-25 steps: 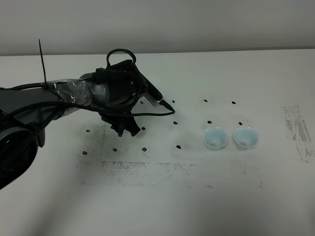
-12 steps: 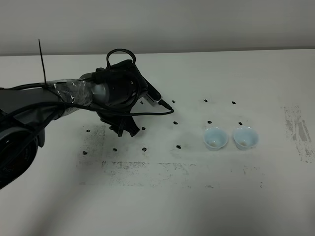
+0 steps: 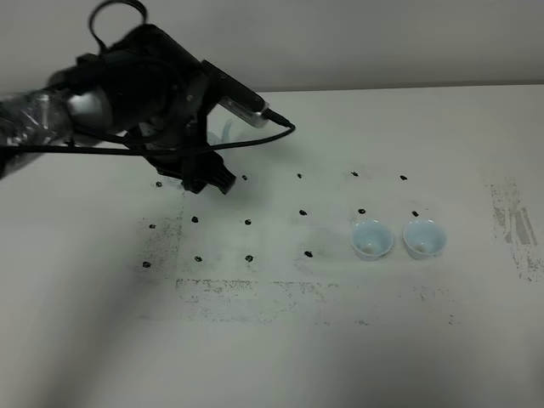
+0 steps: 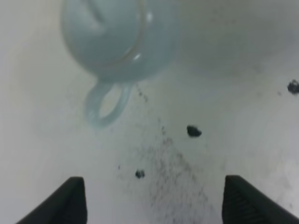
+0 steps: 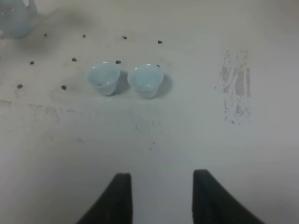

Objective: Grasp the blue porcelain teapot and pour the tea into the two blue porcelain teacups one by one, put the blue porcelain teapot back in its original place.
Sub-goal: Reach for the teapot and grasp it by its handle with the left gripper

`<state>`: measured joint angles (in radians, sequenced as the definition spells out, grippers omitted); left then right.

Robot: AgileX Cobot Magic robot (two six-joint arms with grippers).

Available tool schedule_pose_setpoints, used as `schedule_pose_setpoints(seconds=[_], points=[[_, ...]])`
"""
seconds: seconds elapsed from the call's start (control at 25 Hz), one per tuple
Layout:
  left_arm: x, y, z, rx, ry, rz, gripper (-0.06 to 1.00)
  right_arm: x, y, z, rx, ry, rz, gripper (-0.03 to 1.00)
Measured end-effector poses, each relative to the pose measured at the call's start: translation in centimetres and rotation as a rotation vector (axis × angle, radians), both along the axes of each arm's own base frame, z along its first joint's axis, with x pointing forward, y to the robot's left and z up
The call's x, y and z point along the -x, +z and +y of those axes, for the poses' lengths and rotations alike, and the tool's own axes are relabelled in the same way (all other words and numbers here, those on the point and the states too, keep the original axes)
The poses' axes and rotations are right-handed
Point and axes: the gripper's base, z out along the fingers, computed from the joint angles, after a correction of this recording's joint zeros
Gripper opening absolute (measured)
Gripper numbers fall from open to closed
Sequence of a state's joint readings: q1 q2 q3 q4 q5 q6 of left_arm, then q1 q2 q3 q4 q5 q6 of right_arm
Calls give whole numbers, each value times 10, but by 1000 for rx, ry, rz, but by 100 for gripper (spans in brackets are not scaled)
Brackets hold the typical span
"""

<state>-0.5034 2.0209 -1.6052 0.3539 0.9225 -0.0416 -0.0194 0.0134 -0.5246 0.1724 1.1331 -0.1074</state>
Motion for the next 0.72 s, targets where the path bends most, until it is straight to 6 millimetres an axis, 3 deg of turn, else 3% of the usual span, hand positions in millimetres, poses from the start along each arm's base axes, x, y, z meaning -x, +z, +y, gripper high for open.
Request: schedule_pose_setpoints(seconds=[0.2, 0.36, 0.72], points=[[-4, 6, 43, 44, -18, 147, 59, 0, 0, 0, 0, 0, 0, 30], [-11, 4, 63, 82, -108, 195, 59, 0, 0, 0, -1, 1, 0, 30], [-28, -36, 62, 93, -294, 242, 55, 0, 0, 0, -3, 2, 0, 30]])
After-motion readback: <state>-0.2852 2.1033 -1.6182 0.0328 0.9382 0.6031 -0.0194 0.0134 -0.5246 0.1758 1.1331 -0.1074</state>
